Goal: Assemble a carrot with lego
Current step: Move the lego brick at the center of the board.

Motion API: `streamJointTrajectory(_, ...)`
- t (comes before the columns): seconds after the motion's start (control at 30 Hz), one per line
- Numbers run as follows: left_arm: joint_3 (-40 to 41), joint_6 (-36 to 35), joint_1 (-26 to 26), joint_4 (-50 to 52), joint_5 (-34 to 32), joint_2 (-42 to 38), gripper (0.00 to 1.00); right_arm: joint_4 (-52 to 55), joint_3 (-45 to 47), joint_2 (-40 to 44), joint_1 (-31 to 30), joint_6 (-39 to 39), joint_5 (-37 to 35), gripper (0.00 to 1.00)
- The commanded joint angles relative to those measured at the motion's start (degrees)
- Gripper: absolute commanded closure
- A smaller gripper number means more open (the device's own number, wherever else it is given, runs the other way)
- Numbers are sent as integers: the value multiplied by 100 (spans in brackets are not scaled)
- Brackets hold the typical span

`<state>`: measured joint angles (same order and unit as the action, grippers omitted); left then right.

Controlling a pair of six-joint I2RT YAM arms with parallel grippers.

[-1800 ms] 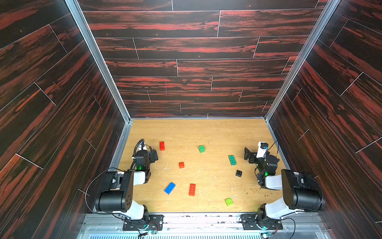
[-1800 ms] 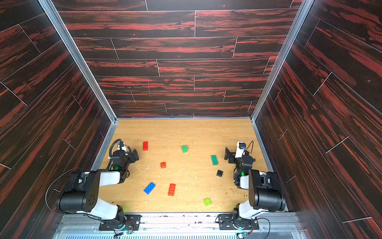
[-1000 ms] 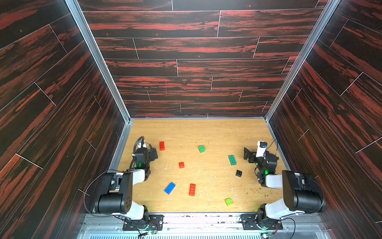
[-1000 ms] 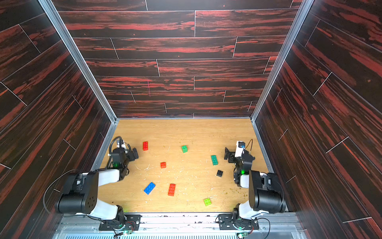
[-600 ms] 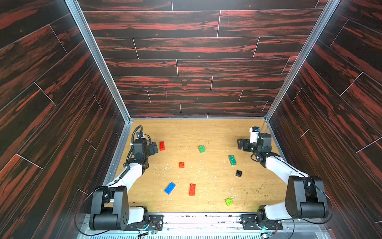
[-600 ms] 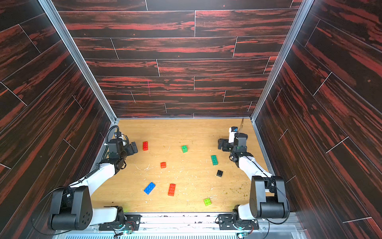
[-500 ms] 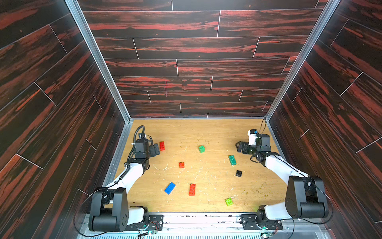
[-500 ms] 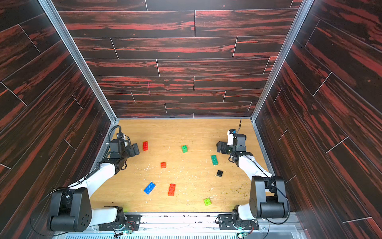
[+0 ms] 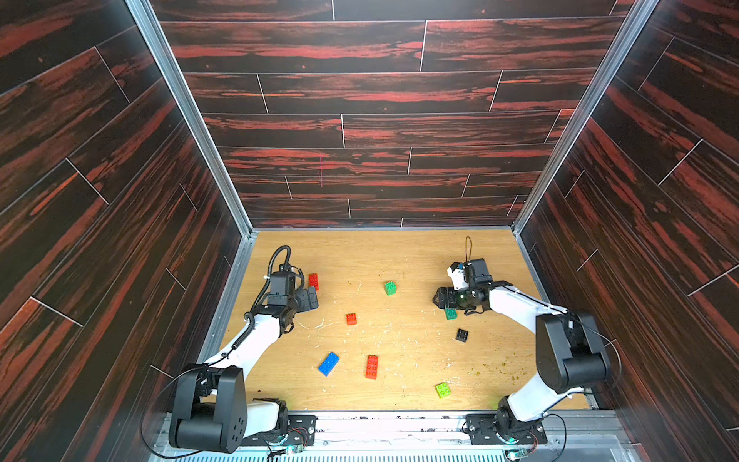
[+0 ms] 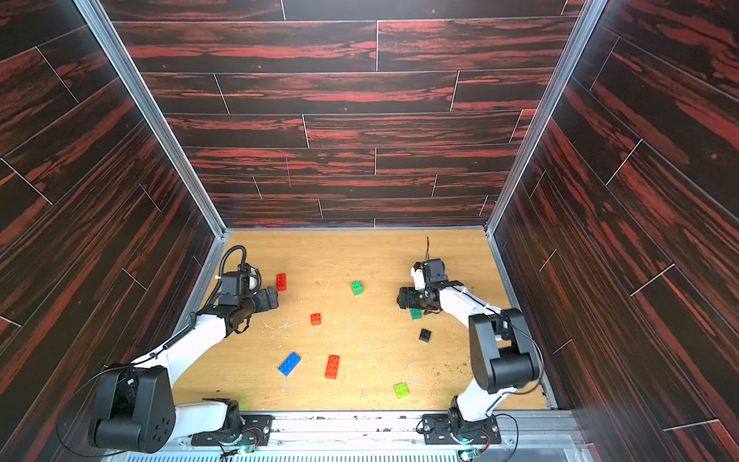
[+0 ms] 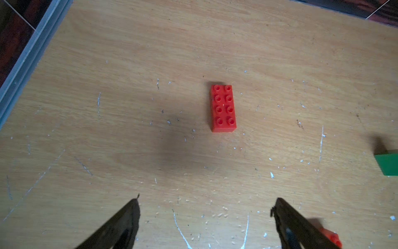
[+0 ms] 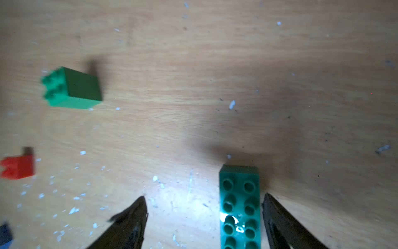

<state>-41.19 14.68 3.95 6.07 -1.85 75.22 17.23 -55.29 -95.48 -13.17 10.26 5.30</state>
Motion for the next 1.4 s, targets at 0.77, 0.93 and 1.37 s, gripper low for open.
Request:
streamJointTrajectory(0.77, 7, 382, 132, 78, 115, -262, 2, 303, -259, -897, -1553, -690, -491, 80)
streamJointTrajectory(0.93, 9, 404, 154, 105, 128, -283, 2, 475, -406, -1148, -2367, -847, -508, 75)
streamJointTrajectory(1.37, 14, 448, 203, 57, 158, -245, 2, 1169, -379, -884, -2550, -638, -838, 39)
